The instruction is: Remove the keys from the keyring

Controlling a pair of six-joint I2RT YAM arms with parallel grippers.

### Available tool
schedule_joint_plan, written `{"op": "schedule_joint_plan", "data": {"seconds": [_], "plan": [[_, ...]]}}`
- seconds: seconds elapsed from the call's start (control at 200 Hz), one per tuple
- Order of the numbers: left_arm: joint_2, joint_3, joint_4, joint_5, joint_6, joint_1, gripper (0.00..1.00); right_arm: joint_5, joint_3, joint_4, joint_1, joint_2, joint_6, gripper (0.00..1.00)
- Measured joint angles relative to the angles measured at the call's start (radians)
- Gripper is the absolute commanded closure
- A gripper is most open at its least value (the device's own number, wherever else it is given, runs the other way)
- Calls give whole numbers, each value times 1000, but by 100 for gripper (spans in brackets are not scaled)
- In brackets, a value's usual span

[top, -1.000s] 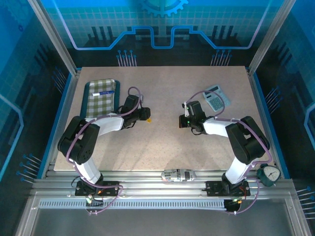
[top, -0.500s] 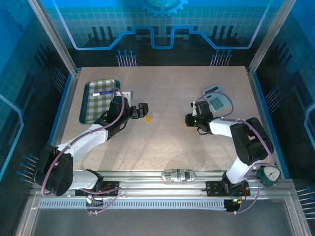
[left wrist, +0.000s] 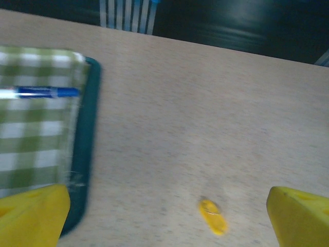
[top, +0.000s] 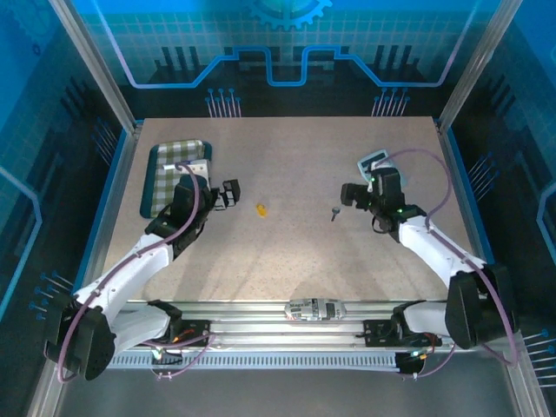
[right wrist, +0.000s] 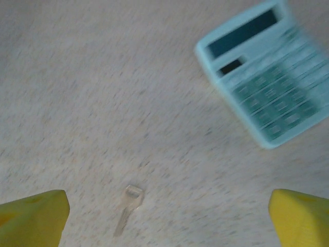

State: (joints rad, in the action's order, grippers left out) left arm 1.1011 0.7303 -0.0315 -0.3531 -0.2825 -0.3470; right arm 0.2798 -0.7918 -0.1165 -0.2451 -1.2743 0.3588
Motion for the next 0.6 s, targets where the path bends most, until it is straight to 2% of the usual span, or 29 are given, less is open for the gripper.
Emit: {"op": "schedule_joint_plan", "data": {"seconds": [0.14,0.285,0.365,0.455,0.6], "plan": [[-23,-48,24,-142,119,47,1,230,12,60,-5,37,-99,0],[-14,-219,178,-177,209,165,1,369,226,391,-5,6,-250,0],[51,-307,309,-175,227,211,1,379,334,577,-5,-84,-309,0],[161,-376,486,-149,254,222,1,373,402,756,-6,-216,-366,0],[336,-417,777,-82,291,222,1,304,405,867,3,-251,-404,0]]}}
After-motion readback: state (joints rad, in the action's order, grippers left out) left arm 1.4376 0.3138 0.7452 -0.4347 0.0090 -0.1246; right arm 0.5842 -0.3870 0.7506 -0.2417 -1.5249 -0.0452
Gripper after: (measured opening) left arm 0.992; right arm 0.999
